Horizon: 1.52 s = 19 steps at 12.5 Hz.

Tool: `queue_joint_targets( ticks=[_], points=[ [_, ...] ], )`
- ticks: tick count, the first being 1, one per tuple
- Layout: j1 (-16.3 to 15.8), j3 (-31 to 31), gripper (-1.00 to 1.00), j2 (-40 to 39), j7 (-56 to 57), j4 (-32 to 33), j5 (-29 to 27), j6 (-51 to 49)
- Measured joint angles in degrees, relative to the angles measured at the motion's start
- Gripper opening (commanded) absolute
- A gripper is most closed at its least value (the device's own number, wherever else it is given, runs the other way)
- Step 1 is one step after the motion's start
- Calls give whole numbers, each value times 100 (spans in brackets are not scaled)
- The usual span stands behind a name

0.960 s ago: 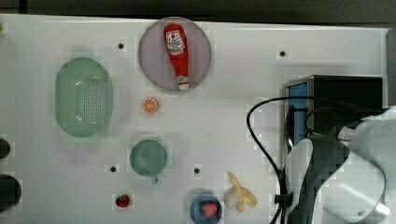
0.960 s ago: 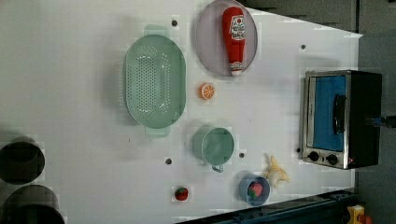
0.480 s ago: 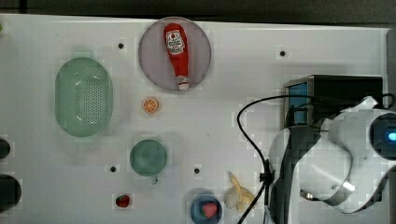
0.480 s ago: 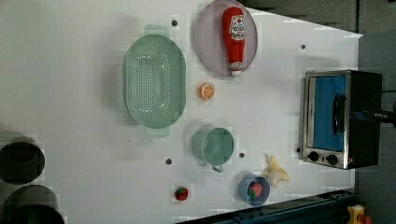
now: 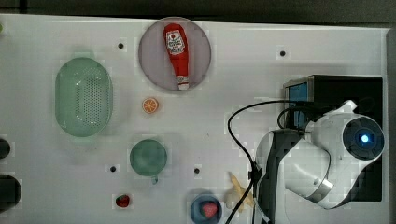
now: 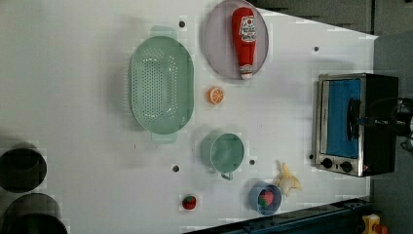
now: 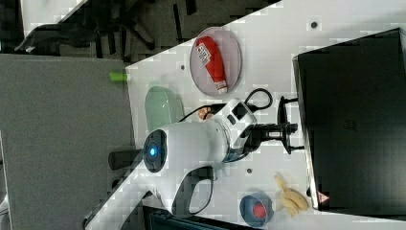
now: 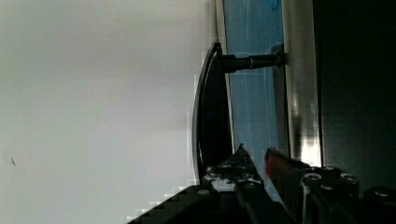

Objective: Flap open oven.

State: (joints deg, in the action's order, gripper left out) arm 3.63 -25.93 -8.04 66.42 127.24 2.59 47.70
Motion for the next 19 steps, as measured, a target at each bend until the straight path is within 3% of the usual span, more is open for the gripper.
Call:
queue_joint_targets(
  ticks=[3,6,10,19],
  points=[
    [7,-14,-65,-5,0,90,11,218],
    [-54,-14,-65,-15,-67,168,429,288],
    [-147,229,-65,-35,-940,213,1711,263],
    [-597,874,-65,-345,-3192,414,3447,78]
  ],
)
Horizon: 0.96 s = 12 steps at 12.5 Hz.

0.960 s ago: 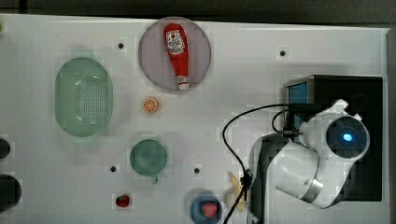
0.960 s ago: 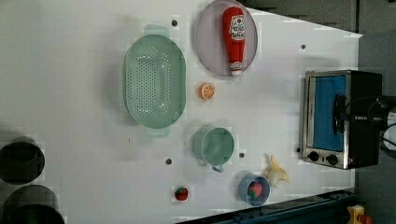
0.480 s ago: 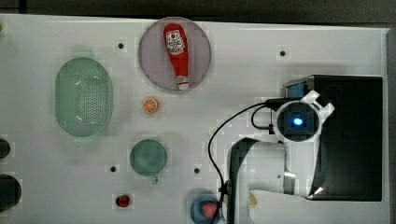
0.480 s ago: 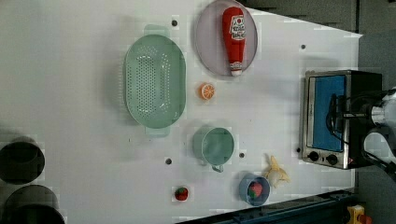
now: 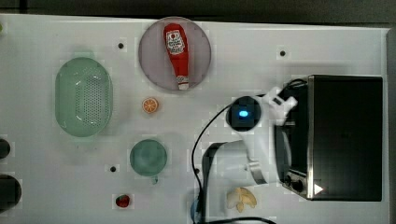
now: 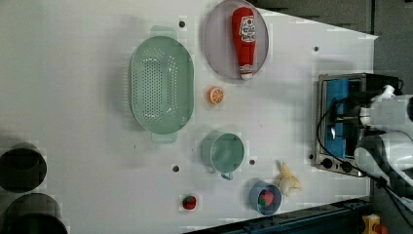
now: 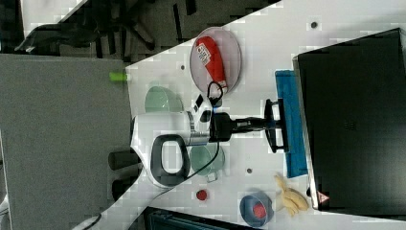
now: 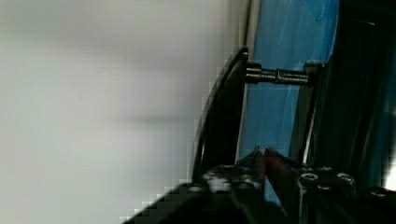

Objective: Flap open oven.

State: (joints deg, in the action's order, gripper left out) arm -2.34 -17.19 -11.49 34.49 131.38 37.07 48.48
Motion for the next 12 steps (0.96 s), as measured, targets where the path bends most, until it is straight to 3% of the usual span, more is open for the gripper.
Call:
queue_joint_targets(
  ticks=[3,5,7,12],
  points=[
    [-201,411,-65,-560,-1245,-34,769,-3],
    [-509,550,-65,-1025,-2059,-56,1248,-50],
    [-832,539,-65,-1482,-2700,-78,1360,-64],
    [-1034,671,-65,-1867,-3733,-123,1533,-131]
  ],
)
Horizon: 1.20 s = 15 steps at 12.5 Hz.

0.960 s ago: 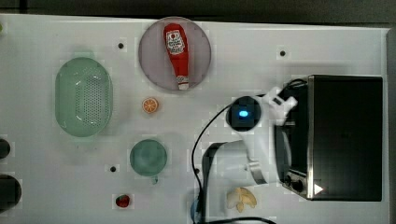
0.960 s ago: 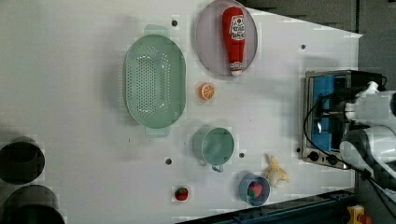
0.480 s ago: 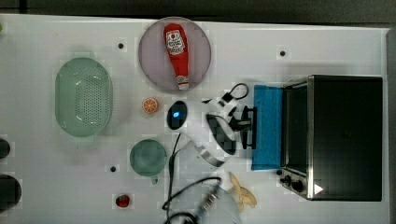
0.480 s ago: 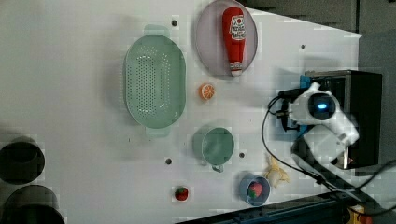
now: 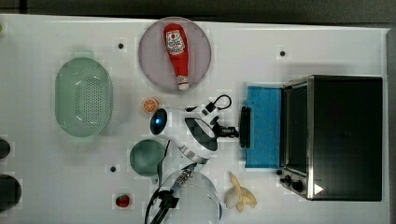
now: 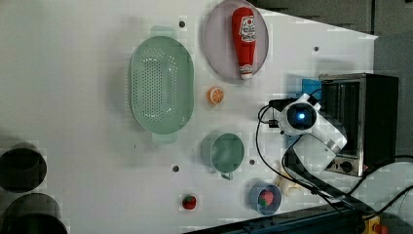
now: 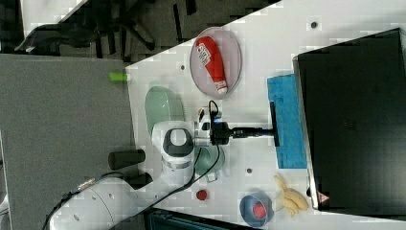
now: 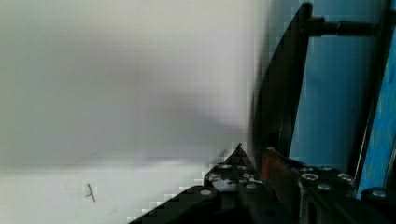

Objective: Flap open oven.

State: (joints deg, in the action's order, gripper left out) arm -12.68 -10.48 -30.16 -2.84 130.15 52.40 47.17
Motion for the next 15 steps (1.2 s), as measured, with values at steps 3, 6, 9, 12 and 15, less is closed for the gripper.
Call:
queue_joint_targets(
  ticks=[3,6,9,12,15],
  points=[
    [-47,-78,-65,-22,-193,-45,-8,17],
    [-46,-99,-65,182,-225,-78,-476,179],
    [-48,-95,-65,979,-235,-56,-2182,159],
    [-34,-124,-65,2265,-235,-201,-3443,-372],
    [-45,-156,-65,3325,-235,-358,-4179,-1122]
  ],
)
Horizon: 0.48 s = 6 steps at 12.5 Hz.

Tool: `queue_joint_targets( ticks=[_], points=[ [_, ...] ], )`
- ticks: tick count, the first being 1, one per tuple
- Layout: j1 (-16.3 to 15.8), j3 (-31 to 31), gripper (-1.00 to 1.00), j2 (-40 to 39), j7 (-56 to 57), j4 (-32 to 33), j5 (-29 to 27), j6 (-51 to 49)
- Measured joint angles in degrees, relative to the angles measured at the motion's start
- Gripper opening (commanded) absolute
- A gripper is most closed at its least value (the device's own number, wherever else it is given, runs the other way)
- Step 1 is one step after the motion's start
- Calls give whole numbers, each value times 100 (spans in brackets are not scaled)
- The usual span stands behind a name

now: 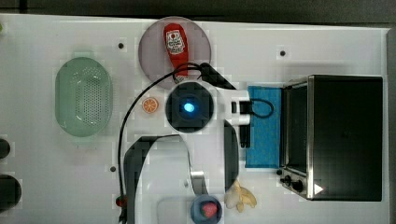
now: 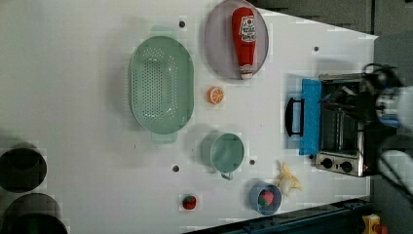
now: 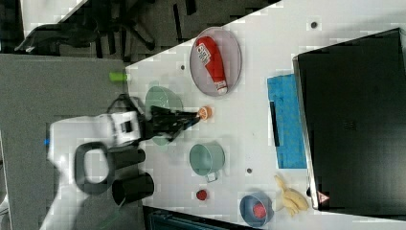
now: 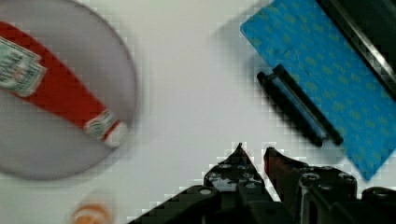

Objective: Flap open oven.

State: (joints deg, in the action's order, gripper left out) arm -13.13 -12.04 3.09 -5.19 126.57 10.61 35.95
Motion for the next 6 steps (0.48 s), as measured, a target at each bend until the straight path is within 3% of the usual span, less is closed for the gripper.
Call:
queue_joint_targets(
  ticks=[2,6],
  points=[
    [-3,-21,-65,368,-1,-246,-471,-526],
    [19,-53,-65,727,-2,-895,-684,-1737]
  ],
)
